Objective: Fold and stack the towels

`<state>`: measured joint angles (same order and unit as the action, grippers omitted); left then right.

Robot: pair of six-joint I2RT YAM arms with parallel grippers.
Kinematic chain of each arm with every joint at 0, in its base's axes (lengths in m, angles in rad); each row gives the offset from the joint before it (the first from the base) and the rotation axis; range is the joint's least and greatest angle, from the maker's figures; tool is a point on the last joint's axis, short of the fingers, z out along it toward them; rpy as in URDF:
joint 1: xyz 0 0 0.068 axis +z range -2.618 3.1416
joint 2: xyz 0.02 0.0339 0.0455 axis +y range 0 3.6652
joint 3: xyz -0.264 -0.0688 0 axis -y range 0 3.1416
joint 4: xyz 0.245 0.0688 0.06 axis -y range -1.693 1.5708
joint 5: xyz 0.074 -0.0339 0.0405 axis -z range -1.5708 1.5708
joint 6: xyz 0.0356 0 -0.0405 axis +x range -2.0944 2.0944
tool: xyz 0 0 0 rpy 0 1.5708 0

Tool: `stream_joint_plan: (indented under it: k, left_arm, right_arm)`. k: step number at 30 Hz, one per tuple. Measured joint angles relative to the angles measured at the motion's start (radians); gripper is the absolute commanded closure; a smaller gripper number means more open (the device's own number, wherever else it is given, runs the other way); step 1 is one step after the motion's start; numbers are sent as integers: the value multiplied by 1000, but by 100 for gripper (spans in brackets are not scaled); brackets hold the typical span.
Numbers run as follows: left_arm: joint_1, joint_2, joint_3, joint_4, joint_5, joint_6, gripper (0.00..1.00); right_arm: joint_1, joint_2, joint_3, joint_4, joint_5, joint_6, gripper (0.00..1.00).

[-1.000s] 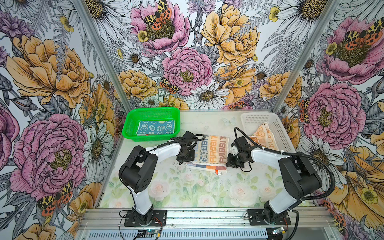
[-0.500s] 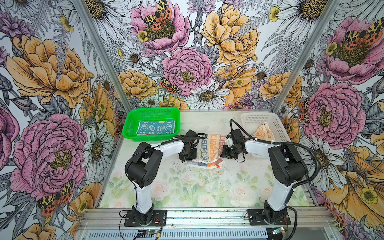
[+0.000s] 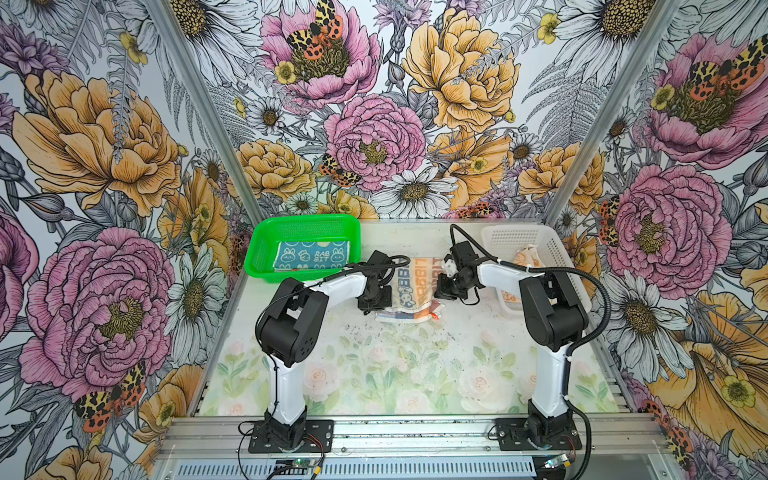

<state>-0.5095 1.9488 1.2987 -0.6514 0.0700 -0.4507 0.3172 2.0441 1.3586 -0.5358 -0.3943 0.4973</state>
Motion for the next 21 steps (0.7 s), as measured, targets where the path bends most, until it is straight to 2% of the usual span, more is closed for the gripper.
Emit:
stream_joint_plan:
  k: [12, 21]
  left_arm:
    - [38, -7, 47, -3, 0, 5, 100]
    - [55, -129, 48, -36, 0, 9, 100]
  right_arm:
    - [-11, 1, 91, -146, 70, -29, 100]
    - [-6, -174, 105, -220, 89, -36, 100]
